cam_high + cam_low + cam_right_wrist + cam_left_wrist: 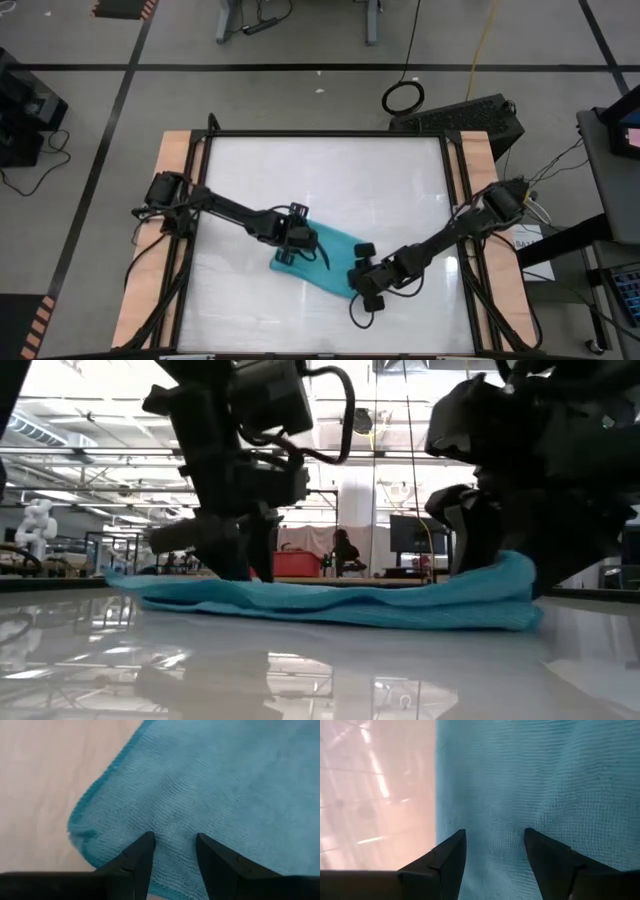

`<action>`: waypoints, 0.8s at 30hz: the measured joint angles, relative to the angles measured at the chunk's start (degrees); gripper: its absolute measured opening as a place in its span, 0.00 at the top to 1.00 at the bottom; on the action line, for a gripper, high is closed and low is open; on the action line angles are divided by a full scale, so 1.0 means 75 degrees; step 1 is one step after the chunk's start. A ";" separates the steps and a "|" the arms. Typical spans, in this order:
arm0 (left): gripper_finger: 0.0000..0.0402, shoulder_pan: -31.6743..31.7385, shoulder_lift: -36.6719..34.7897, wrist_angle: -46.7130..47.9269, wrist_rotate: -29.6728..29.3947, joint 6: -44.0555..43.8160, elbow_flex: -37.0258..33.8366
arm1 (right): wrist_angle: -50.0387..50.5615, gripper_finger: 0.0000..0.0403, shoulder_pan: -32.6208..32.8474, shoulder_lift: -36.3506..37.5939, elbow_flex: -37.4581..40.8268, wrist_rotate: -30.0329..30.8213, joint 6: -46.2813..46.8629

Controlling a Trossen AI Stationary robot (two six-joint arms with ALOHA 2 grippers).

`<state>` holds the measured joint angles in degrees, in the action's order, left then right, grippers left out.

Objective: Roll towel
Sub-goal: Roll the blue microfiber towel

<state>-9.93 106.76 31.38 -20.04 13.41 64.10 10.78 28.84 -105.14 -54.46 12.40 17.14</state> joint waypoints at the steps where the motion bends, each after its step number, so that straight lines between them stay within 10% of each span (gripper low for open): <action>1: 0.48 0.0050 0.0000 -0.0003 -0.0145 0.0091 -0.0019 | -0.0030 0.65 0.0011 -0.0056 -0.0011 -0.0015 0.0038; 17: 0.48 0.0436 -0.0003 -0.1130 -0.1850 0.1935 0.0227 | -0.0177 0.65 0.0219 0.0944 0.0047 -0.0051 0.0120; 24: 0.48 -0.0074 -0.0009 -0.1294 -0.0884 0.1565 0.0887 | 0.1355 0.65 0.0209 0.1957 0.0035 0.1215 -0.0180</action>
<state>-10.48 106.69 21.68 -26.67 25.15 70.76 20.94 30.40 -90.47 -54.19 21.51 15.79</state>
